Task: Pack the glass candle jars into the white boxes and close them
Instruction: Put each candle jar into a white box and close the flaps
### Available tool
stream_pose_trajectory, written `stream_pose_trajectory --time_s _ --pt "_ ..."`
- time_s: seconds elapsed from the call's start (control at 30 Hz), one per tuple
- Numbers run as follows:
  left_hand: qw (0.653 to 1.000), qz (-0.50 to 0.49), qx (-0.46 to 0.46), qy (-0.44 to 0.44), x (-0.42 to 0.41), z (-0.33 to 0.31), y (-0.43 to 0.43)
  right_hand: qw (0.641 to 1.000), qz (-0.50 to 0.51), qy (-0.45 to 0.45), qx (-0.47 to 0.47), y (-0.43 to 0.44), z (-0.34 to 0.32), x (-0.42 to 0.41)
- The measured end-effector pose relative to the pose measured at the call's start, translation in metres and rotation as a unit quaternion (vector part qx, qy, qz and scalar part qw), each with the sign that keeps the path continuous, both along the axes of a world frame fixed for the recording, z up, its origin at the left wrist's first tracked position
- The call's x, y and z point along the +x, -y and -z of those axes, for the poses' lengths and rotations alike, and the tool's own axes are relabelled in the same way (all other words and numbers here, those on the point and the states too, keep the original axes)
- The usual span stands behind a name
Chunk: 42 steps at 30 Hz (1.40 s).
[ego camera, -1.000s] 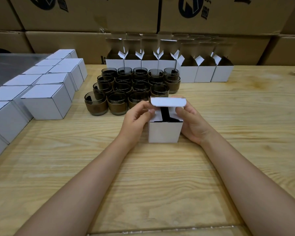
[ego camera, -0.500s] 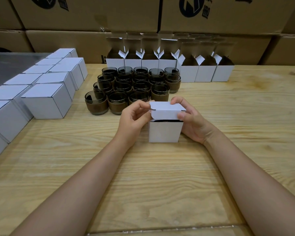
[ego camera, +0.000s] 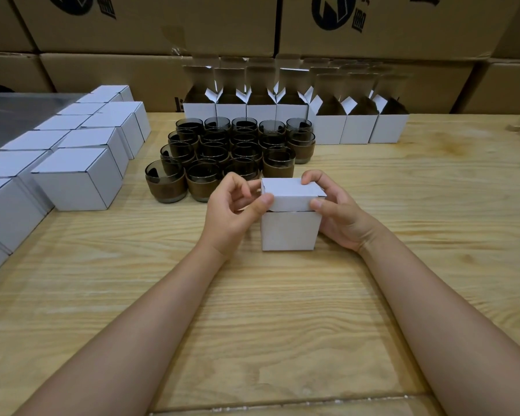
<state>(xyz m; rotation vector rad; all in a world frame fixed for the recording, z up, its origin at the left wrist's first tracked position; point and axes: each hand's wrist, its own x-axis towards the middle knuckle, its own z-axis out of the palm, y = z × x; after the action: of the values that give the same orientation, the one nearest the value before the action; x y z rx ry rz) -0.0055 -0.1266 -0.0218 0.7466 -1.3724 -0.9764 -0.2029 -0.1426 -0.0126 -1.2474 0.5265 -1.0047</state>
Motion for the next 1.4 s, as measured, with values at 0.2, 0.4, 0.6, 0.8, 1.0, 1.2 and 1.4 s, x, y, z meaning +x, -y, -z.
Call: stream_pose_trajectory --time_s 0.2,0.4,0.6,0.8,1.0,1.2,1.4 --pt "1.0 0.008 0.001 0.03 -0.001 -0.001 -0.002 1.0 -0.011 -0.028 -0.001 -0.002 -0.002 -0.003" --pt "0.994 0.067 0.009 0.089 -0.003 -0.002 0.0 0.998 -0.034 -0.051 0.017 -0.002 -0.004 -0.004" --pt "0.995 0.083 0.037 0.051 -0.004 -0.004 0.002 0.997 0.007 -0.068 0.018 0.001 -0.002 -0.003" --pt "0.941 -0.184 -0.128 0.253 -0.014 -0.005 -0.011 0.998 -0.028 -0.063 -0.001 0.004 0.003 -0.009" --pt "0.723 -0.331 -0.341 0.501 -0.007 -0.014 -0.031 0.991 -0.045 -0.123 -0.006 -0.001 0.0 0.004" --pt "0.661 -0.341 -0.278 0.607 0.011 -0.026 -0.057 0.988 -0.058 -0.146 -0.008 -0.002 0.004 0.015" --pt "0.607 -0.396 -0.267 0.635 0.087 -0.02 -0.074 0.992 -0.047 -0.119 0.02 0.0 0.003 0.011"
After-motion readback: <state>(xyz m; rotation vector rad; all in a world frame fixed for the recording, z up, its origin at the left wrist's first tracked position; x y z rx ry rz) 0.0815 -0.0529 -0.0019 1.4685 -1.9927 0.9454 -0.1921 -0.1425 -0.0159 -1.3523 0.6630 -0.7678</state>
